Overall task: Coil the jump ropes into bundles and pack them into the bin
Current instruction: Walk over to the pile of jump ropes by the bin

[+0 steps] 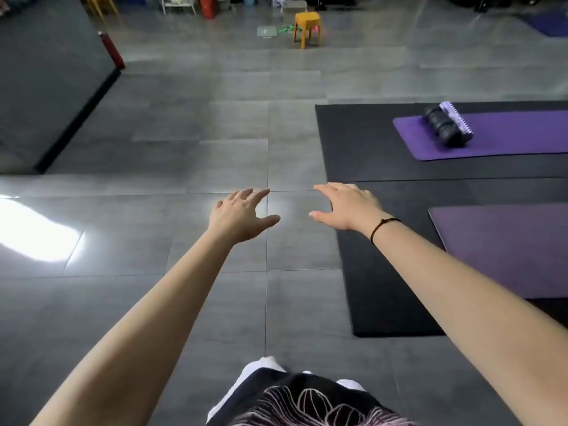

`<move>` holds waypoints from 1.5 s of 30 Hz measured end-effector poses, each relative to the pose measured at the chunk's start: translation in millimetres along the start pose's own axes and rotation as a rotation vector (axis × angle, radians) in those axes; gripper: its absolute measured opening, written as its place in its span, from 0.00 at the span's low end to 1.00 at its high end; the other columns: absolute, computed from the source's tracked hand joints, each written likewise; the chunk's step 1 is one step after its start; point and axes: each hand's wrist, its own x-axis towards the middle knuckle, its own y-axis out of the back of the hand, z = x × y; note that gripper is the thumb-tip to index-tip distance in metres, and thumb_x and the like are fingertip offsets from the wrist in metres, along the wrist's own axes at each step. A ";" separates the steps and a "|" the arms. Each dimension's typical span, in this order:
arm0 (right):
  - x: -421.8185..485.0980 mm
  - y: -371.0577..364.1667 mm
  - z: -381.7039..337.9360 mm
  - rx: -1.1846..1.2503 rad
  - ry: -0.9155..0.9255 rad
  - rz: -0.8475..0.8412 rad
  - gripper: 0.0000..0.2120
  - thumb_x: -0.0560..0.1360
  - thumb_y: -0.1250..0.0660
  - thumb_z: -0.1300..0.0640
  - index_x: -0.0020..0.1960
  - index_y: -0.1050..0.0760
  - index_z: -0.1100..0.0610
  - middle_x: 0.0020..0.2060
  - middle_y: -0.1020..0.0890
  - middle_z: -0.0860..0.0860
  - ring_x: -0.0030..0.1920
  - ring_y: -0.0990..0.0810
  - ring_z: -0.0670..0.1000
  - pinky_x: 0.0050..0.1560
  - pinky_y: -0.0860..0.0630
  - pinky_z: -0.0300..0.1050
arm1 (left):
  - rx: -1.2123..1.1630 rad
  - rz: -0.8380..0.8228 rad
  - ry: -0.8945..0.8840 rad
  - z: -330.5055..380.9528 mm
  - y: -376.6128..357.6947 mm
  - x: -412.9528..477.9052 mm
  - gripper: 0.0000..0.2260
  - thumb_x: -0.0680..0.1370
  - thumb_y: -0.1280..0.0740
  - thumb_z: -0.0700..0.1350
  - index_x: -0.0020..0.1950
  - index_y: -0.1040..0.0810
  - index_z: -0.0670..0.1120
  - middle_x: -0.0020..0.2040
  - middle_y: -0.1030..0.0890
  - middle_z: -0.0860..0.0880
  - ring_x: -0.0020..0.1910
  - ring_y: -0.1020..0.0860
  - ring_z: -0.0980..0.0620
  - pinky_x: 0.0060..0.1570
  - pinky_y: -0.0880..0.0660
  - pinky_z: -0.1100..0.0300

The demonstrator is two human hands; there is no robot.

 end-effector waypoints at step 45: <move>1299.2 313.7 387.1 0.019 -0.022 -0.041 0.30 0.74 0.42 0.35 0.73 0.42 0.42 0.71 0.33 0.46 0.70 0.34 0.54 0.65 0.33 0.53 | 0.004 -0.075 0.011 -22.1 208.8 1379.2 0.29 0.74 0.42 0.66 0.74 0.43 0.63 0.75 0.38 0.54 0.73 0.39 0.48 0.67 0.40 0.47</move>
